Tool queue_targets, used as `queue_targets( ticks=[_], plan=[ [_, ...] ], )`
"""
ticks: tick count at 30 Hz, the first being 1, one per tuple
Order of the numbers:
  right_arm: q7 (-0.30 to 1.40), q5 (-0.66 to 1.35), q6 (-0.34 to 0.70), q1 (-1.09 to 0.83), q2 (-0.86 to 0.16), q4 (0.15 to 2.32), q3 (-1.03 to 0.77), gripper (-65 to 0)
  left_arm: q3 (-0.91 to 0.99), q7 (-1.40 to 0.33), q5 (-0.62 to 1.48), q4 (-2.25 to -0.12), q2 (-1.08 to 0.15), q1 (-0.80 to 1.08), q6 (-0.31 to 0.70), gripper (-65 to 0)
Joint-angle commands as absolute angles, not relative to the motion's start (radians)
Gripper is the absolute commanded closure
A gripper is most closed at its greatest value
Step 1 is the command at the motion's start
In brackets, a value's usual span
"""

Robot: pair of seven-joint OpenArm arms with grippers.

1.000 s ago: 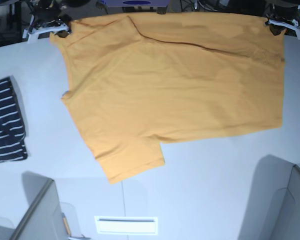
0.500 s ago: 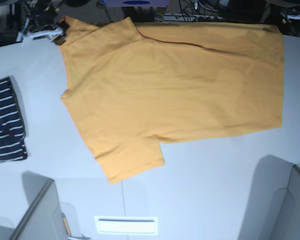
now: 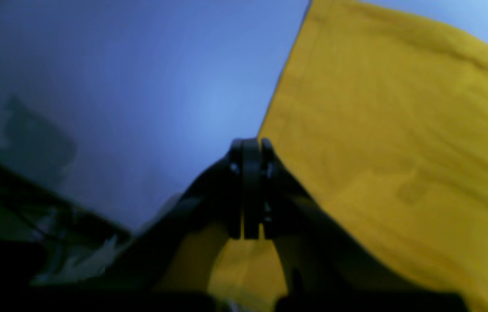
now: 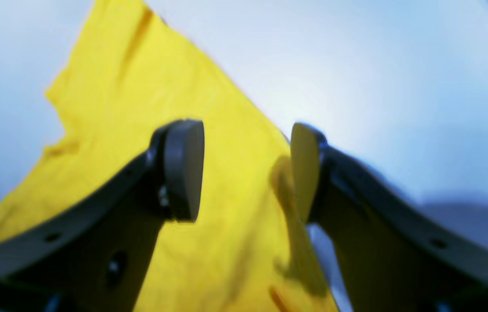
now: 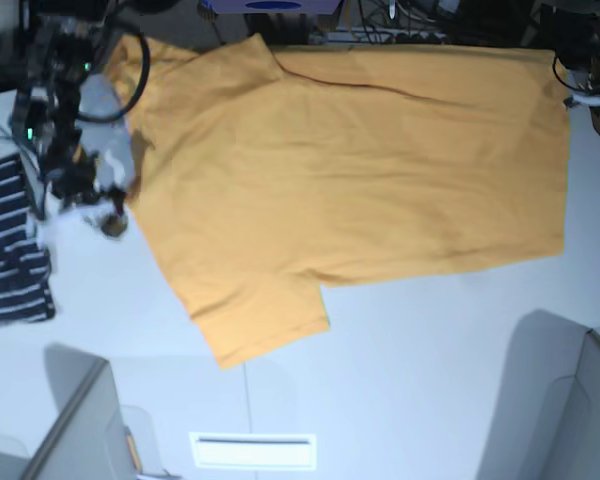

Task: Fold the T-shirt properly
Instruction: 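Release the right gripper and move it toward the short sleeve, then grasp the sleeve hem with the right gripper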

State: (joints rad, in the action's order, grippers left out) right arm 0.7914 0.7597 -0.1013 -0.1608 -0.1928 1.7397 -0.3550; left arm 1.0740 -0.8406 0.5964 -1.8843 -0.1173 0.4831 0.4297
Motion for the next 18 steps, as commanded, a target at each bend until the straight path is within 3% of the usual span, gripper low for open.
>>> queue_targets(
  ticks=[1,6,11,18],
  plan=[
    [0.780,0.768,-0.096,-0.094,-0.209,1.721,-0.358,-30.6,1.061,-0.817,0.608,-1.902,-0.128,0.478,0.432,0.0],
    [0.837,0.766,-0.090,0.170,-0.208,1.445,-0.352,-30.9,1.029,-0.817,0.608,-1.900,-0.131,0.441,0.432,0.0],
    [0.829,0.760,0.027,0.395,-0.246,1.084,-0.251,-30.8,1.027,-0.817,0.608,-1.900,-0.133,0.437,0.432,0.0],
    [0.636,0.760,0.127,0.591,-0.271,0.631,-0.073,-30.8,1.030,-0.817,0.608,-1.900,-0.147,0.440,0.432,0.0]
  ],
)
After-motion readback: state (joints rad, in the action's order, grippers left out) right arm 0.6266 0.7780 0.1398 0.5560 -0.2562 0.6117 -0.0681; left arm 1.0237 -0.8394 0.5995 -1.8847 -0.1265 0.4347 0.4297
